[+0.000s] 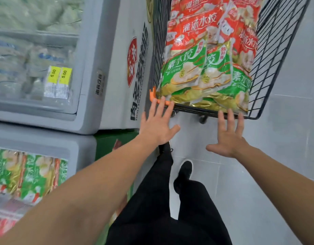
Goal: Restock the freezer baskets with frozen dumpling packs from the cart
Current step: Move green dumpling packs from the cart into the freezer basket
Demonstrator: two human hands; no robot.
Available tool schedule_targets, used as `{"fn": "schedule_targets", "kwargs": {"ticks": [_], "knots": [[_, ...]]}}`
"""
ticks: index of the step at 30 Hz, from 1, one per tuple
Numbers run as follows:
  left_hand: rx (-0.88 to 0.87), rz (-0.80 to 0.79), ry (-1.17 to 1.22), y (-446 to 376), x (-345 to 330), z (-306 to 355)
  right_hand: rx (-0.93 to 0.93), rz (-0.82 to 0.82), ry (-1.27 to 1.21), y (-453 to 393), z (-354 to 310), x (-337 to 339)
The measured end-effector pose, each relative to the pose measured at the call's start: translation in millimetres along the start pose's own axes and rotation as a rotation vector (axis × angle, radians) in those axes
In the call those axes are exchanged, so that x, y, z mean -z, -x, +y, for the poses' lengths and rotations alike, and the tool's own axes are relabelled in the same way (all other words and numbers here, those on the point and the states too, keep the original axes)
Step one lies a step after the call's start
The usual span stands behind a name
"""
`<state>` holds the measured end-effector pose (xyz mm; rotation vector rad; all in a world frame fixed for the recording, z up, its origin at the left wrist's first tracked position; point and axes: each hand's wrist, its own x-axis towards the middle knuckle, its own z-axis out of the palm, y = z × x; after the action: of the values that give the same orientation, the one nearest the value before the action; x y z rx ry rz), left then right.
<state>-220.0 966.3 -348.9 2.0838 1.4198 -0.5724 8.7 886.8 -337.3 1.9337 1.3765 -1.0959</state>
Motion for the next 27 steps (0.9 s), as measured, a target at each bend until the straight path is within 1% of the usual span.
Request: {"fn": "schedule_targets", "kwargs": {"ticks": [4,8,14,19,27], "knots": [[0.020,0.014,0.004,28.1,-23.6,-1.9,0.047,0.000,-0.002,20.0,1.7,-26.0],[0.050,-0.027,-0.015,59.6,-44.3,-3.4,0.079,-0.040,-0.015,41.7,3.7,-57.2],[0.056,-0.041,0.031,101.2,-74.9,-0.9,0.062,-0.078,-0.017,73.1,5.2,-98.3],[0.039,-0.046,0.064,132.0,-98.9,-7.4,0.045,-0.072,-0.042,94.1,1.3,-134.0],[0.010,-0.097,0.098,176.9,-126.2,-23.2,0.008,-0.083,0.005,117.0,-11.1,-187.0]]}}
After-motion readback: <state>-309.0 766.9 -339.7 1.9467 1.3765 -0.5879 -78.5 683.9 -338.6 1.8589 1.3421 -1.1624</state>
